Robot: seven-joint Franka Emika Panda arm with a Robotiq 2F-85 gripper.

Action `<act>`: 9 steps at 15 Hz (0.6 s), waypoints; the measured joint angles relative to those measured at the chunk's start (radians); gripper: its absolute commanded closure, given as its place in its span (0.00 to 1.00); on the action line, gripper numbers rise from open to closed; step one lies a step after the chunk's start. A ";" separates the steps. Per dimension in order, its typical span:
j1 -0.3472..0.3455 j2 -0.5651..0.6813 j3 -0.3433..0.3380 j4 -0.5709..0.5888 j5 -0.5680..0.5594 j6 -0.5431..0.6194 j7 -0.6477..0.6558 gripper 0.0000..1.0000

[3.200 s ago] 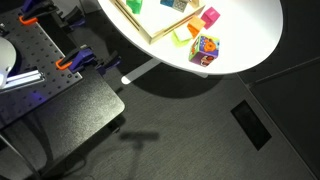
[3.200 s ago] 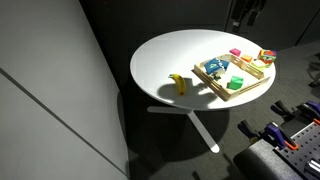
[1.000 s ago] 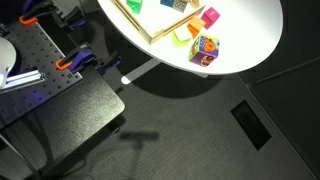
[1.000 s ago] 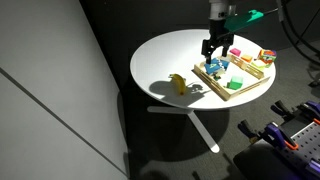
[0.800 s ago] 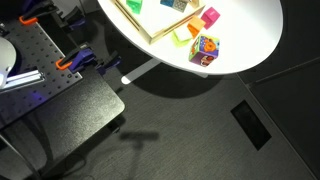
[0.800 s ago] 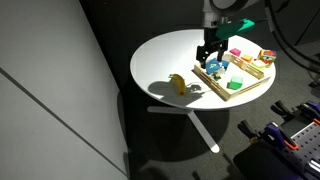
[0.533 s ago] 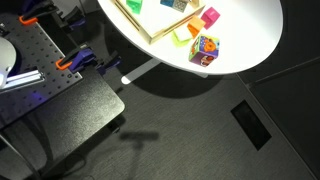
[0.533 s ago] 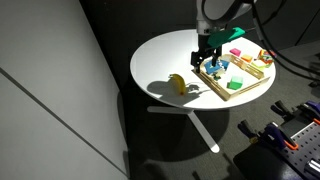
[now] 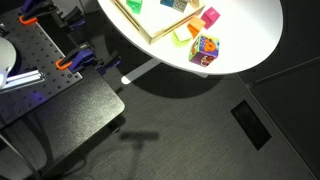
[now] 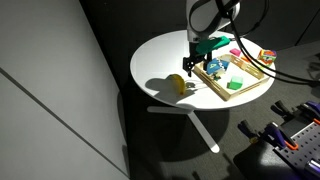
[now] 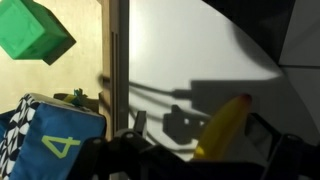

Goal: Put the banana in the box

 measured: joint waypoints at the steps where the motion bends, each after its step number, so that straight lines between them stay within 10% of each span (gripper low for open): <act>1: 0.004 0.018 -0.003 0.019 0.000 0.000 0.001 0.00; 9: 0.054 0.146 -0.039 0.146 0.000 0.000 0.020 0.00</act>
